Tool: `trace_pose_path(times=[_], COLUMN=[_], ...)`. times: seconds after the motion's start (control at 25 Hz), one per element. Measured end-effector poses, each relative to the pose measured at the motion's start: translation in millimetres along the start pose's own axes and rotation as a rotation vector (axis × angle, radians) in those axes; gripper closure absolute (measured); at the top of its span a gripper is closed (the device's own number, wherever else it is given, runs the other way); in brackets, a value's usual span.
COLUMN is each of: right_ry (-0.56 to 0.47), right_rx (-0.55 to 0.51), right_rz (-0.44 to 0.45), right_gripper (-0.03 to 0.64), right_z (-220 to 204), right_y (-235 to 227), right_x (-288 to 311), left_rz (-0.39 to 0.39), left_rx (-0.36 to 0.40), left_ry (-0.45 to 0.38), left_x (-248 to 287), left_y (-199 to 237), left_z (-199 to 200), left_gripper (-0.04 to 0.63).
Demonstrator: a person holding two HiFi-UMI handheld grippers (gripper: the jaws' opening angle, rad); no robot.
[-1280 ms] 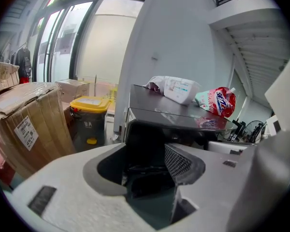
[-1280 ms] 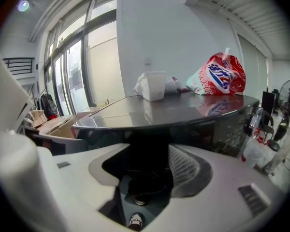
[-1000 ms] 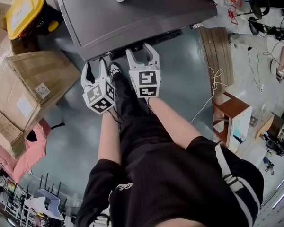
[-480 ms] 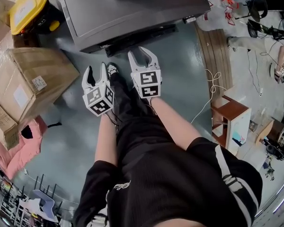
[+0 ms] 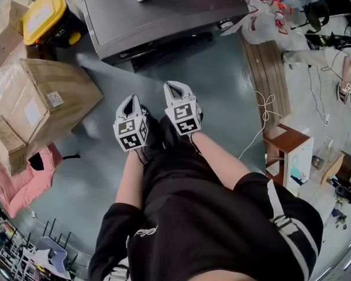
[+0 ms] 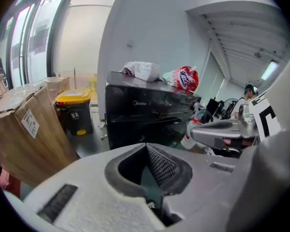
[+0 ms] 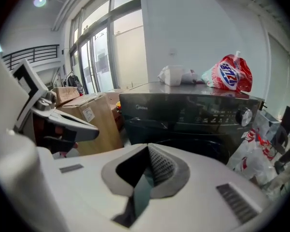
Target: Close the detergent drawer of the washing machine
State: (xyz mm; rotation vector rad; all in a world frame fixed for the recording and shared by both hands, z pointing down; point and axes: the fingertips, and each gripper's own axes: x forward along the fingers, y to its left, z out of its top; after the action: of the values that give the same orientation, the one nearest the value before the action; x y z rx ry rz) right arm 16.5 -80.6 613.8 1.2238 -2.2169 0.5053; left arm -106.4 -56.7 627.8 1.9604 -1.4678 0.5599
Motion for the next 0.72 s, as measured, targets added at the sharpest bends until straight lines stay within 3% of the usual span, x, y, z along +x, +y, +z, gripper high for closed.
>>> trace_pose_path(times=[0.2,0.52,0.72], right_ry=[0.028,0.029,0.06], right_rx=[-0.044,-0.127,-0.156], right_rz=[0.051,0.061,0.048], right_gripper=[0.611,0.611,0.611], right_z=[-6.5,-0.6,-10.6], right_y=[17.7,63.1,95.0], right_x=[-9.1,-20.7,-42.7], left_rz=[-0.034,-0.11,-0.14], left_rx=[-0.011,-0.008,-0.05], left_ry=[0.01,-0.023,-0.025], left_x=[-15.8,-49.1,-80.5], left_y=[0.9,8.3,19.4], left_z=[-6.6,-16.8,-38.2], left_gripper=[0.589,0.589,0.589])
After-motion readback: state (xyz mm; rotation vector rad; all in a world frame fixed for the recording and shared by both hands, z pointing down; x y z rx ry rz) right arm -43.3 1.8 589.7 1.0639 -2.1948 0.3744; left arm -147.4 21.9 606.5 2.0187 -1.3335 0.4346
